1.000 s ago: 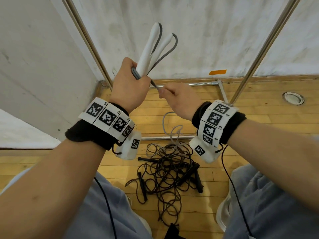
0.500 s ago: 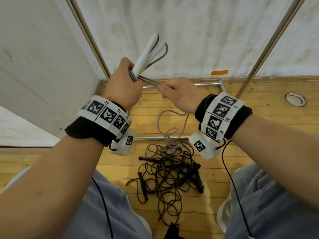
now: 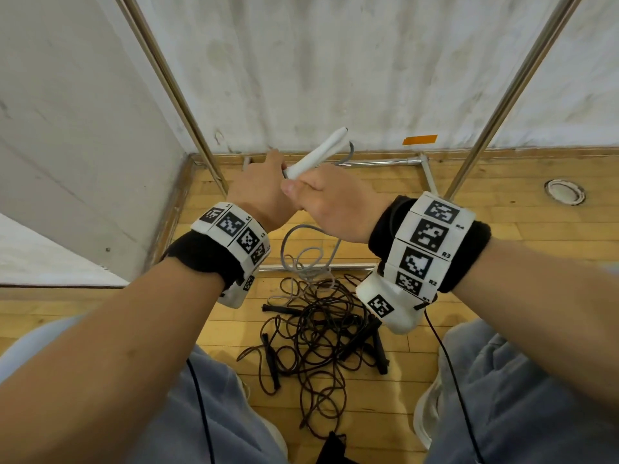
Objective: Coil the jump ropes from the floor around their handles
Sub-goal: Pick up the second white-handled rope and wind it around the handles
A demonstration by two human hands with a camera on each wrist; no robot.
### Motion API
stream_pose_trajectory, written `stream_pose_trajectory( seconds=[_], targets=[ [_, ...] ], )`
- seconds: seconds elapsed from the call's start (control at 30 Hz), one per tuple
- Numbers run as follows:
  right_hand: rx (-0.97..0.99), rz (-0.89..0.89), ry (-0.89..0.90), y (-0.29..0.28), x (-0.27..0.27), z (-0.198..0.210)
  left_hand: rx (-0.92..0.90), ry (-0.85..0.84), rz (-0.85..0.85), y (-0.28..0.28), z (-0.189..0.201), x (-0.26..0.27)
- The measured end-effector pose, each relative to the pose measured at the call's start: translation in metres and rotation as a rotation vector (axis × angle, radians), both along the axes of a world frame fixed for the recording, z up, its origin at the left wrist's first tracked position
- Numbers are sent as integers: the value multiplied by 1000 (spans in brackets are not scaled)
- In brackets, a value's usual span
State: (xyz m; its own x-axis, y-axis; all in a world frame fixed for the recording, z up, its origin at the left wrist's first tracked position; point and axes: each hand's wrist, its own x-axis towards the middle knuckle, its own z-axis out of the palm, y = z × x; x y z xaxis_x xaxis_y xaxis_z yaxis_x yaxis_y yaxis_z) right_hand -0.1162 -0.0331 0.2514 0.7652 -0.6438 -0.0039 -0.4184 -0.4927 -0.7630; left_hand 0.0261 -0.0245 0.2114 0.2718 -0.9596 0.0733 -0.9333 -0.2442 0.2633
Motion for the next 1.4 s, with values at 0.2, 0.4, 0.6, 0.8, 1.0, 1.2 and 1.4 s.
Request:
stream_pose_trajectory(
  seconds=[0.2,0.4,0.6,0.8,1.0,1.2,1.4],
  targets=[
    [-20,-112,-66,-14,-14,11,18,-79,15,-1,-11,10],
    [-183,-309,-81,-42,-23,12,-62,-190,-146,8,-14,3],
    [-209,-411,-93,-61,-32,11,-230,-86,-312,17,-2,0],
    [-14,-386,-97,-77,-44,13,-311,6,-412,24,12,-3],
    [215,-269,-70,-81,-46,0,-322,90,-436,33,28,-8],
    [344,-221,-72,-71,-28,-16,-432,249,-329,34,36,-15],
    [385,-180,5,-46,-11,-28,-463,344,-143,28,35,-13]
  ],
)
